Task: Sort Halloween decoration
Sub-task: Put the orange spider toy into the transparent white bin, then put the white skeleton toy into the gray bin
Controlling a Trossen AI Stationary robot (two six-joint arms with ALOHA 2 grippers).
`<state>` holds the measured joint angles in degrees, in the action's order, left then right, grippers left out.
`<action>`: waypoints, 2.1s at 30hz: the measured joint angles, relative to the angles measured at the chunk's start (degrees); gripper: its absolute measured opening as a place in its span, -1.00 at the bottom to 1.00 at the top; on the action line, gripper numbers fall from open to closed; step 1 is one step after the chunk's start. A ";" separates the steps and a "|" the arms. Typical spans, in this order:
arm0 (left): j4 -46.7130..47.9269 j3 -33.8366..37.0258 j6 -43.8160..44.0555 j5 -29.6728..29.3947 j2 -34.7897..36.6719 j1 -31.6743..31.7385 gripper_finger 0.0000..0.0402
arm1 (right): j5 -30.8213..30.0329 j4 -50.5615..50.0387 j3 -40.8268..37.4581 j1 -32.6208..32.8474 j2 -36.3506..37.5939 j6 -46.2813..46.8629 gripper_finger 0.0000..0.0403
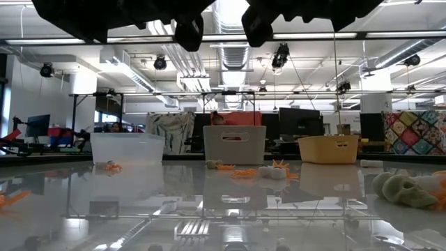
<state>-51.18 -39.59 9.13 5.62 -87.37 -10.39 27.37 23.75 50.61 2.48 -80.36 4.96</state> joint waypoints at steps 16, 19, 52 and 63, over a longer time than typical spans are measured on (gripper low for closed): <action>17.87 0.00 0.55 -6.33 7.91 1.29 -1.00 | -10.15 -5.73 -0.02 -2.13 1.91 1.95 -0.11; 28.44 0.00 0.25 -14.71 12.26 1.48 -1.00 | -15.10 -7.94 -0.02 -2.63 2.07 2.11 -0.07; 79.03 -3.19 12.39 -36.16 15.28 35.15 -0.54 | -21.49 -15.37 -0.02 -3.01 1.97 14.83 -0.09; 70.82 -3.04 11.75 -35.98 17.57 20.79 -0.47 | -21.54 -35.22 0.74 -3.01 1.97 31.03 -0.09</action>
<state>19.64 -42.63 20.88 -30.36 -69.81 10.40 5.83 -11.47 51.35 -0.54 -78.39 35.98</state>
